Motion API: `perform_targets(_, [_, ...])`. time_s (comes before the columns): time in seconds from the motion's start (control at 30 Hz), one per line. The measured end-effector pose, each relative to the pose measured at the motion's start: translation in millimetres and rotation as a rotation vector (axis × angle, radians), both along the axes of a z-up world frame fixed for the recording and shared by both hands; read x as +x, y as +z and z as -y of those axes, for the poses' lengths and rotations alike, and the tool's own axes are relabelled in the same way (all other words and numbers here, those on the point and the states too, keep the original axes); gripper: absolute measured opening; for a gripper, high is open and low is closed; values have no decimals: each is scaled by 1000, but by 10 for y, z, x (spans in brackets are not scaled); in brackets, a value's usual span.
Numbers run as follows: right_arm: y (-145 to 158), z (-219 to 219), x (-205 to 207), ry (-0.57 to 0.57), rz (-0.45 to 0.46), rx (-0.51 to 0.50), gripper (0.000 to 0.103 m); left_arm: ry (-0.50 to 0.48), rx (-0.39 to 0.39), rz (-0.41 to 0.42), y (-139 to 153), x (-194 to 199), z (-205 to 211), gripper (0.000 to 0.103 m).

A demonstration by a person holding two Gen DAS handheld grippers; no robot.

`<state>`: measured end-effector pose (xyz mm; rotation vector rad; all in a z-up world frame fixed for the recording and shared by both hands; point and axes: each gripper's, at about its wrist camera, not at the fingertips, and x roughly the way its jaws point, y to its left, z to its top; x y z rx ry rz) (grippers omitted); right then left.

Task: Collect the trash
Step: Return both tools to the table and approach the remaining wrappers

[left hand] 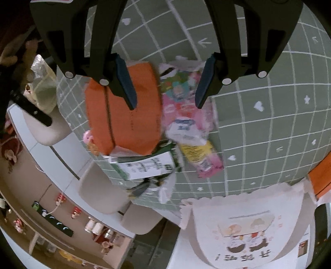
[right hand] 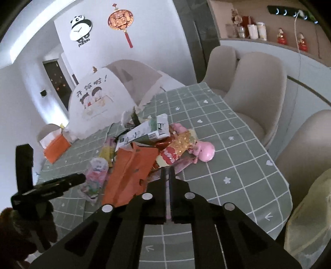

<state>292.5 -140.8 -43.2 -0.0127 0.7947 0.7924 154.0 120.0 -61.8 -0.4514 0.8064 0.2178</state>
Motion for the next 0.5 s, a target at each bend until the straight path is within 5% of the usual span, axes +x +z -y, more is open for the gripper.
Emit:
perform_targets(0.03, [-35,8,0,0,-8,-3,51,-16,-11,7,15,40,39,56])
perform_targets(0.07, [-75,27,-5,-5,-22,-1,55,-27,-18,11,27,69,68,56])
perform_targets(0.27, [-329,224,-38,-73,-20,-141,55,-130,-51,39,91,342,511,60])
perform_targets(0.43, [-448,377,-58,-108,-34,-172,55,-176,246,-6,40,513,998,61])
perform_targets(0.5, [-460,407,-71,-105,-41,-159,55,-143,246,-66,-85,531,923,61])
